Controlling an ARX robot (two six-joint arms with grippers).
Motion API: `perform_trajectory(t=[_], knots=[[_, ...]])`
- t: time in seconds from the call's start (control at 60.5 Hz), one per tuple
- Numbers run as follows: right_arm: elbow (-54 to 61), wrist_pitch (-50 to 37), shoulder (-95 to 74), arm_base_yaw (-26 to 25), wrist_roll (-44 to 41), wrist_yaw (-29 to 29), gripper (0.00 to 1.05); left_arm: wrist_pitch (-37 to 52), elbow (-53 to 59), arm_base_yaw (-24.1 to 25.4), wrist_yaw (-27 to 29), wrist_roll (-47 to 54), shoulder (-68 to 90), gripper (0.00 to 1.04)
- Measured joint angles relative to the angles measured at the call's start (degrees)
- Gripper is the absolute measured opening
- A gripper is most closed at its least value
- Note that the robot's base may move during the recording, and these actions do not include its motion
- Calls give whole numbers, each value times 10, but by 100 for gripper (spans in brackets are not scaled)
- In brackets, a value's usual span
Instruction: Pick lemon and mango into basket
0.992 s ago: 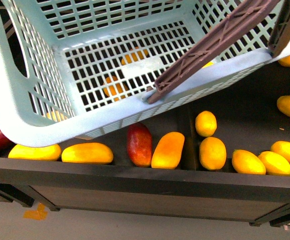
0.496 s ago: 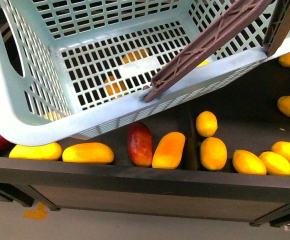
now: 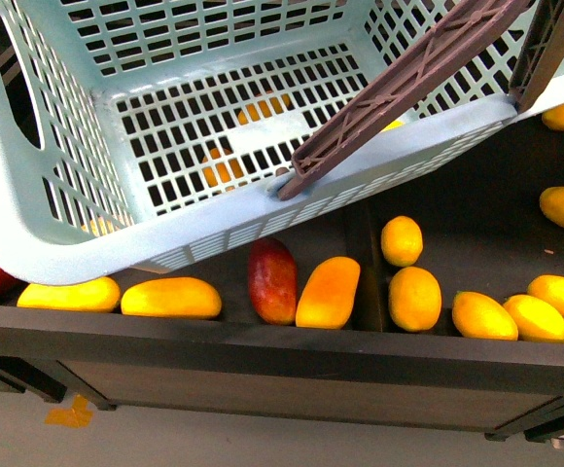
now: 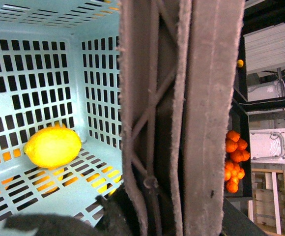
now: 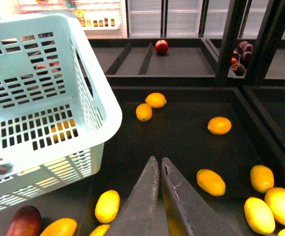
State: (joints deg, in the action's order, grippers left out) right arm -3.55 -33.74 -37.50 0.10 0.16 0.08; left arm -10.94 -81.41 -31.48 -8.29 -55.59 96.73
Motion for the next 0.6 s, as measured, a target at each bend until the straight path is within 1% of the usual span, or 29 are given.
perform_trajectory(t=[0.182, 0.215, 0.232, 0.298, 0.314, 0.38, 0.595], knots=[[1, 0, 1, -1, 0, 2, 71, 0, 0, -3, -2, 0, 0, 16], [1, 0, 1, -1, 0, 3, 78, 0, 0, -7, -4, 1, -1, 16], [1, 0, 1, -1, 0, 2, 83, 0, 0, -9, -9, 0, -1, 16], [1, 0, 1, -1, 0, 1, 96, 0, 0, -9, -16, -7, -1, 16], [1, 0, 2, -1, 0, 1, 98, 0, 0, -9, -16, -9, -1, 16], [1, 0, 2, -1, 0, 1, 96, 0, 0, -8, -11, -8, -1, 16], [2, 1, 1, -1, 0, 1, 96, -1, 1, -2, -1, -4, -1, 16]])
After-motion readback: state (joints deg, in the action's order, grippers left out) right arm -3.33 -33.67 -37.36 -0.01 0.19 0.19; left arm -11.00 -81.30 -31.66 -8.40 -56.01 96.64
